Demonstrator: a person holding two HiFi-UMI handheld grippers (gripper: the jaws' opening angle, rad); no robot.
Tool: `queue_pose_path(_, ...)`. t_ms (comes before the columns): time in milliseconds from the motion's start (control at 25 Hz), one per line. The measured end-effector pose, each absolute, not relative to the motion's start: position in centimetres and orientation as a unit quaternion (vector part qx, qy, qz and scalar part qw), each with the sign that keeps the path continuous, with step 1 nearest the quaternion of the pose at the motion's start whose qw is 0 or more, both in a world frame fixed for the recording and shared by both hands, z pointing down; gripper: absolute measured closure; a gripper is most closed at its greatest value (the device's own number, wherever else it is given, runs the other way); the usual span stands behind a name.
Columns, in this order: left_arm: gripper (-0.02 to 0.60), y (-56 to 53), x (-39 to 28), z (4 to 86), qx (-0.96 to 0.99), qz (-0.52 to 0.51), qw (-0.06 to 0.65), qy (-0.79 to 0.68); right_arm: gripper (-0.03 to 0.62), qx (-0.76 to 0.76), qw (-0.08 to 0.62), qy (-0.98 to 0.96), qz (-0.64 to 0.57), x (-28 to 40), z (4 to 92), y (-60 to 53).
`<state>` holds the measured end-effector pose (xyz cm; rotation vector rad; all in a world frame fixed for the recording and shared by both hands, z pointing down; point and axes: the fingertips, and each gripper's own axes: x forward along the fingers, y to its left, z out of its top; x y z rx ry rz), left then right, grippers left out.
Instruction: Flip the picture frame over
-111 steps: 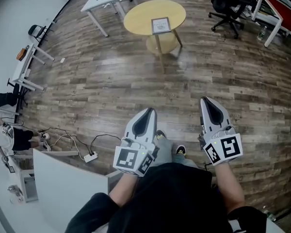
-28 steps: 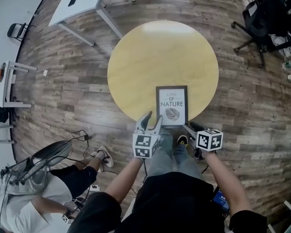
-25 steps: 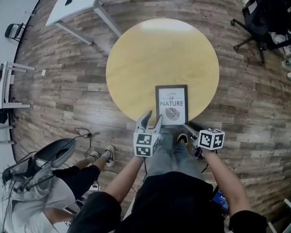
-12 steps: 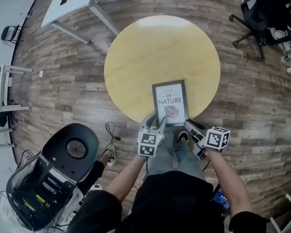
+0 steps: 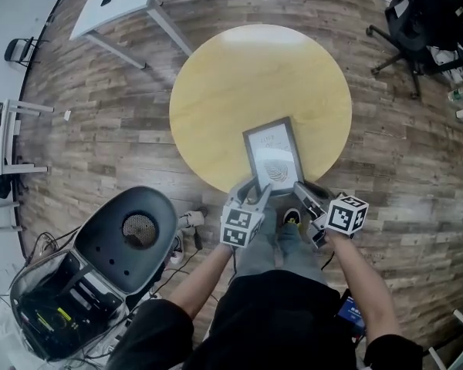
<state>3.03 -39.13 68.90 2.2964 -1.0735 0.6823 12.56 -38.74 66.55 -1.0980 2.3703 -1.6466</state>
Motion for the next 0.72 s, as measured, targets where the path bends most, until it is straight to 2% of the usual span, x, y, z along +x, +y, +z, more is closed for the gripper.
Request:
queue_pose_path(120, 0.408, -39.6, 3.6, 67.0, 0.853, 0.228, 0.248, -0.399, 0.506, -0.383, 0.028, 0.776, -0.501, 13.2, 64.6, -39.5)
queue_pose_path(280, 0.400, -40.4, 4.4, 64.1, 0.858, 0.174, 0.269, -0.402, 0.510, -0.409, -0.009, 0.800, -0.438, 13.8, 62.3, -39.9)
queue_pose_path(720, 0.388, -41.6, 1.9, 59.1, 0.853, 0.139, 0.254, -0.433, 0.513, -0.453, -0.228, 0.837, -0.208, 11.5, 58.0, -41.0)
